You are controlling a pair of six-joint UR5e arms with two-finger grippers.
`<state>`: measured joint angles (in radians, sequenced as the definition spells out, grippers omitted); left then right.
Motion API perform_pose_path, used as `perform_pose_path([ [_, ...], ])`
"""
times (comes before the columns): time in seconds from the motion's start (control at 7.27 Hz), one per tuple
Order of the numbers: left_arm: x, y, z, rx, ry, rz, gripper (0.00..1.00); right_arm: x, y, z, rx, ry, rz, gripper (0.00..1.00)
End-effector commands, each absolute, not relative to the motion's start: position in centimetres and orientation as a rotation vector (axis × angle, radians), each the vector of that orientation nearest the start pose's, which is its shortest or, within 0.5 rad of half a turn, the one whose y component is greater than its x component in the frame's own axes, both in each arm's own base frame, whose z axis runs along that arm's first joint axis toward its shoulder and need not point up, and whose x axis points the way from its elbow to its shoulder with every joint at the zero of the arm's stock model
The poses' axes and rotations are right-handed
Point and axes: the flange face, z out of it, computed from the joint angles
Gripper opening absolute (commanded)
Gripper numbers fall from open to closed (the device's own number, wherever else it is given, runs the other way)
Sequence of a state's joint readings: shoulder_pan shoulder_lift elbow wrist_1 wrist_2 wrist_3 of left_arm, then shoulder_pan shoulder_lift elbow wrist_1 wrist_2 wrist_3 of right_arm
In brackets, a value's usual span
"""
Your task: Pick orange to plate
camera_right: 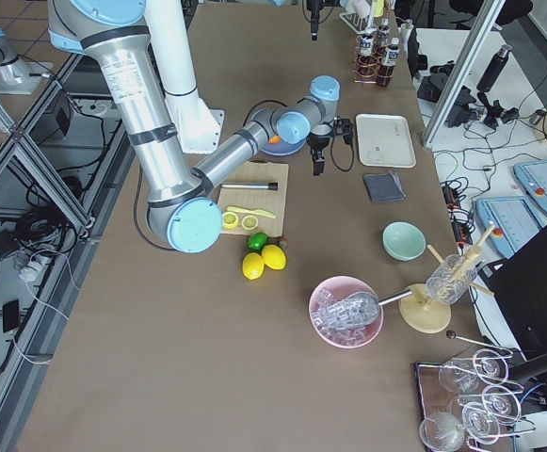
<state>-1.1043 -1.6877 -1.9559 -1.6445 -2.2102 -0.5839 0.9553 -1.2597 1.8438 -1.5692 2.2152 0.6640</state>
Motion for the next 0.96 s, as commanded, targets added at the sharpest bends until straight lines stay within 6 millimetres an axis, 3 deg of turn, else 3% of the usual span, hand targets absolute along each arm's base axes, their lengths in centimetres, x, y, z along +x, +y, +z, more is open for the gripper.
perform_pose_path([
  [0.0,2.3,-48.9,50.9,0.217,0.784,0.164,0.97,-13.9,-51.6,47.3,0.093,-0.819,-0.238,1.0],
  [0.14,-2.3,-48.6,55.0,0.221,0.807,0.175,0.97,-9.0,-50.2,51.9,0.099,-0.816,-0.281,1.0],
  [0.28,-4.4,-47.4,57.4,0.208,0.809,0.155,0.97,-5.1,-48.5,54.9,0.106,-0.818,-0.288,1.0],
  [0.55,-5.8,-45.0,59.3,0.231,0.791,0.217,0.97,2.0,-44.8,59.1,0.126,-0.832,-0.245,1.0],
  [0.83,-5.9,-44.7,60.2,0.22,0.786,0.216,0.97,3.9,-42.8,61.9,0.111,-0.819,-0.24,1.0],
])
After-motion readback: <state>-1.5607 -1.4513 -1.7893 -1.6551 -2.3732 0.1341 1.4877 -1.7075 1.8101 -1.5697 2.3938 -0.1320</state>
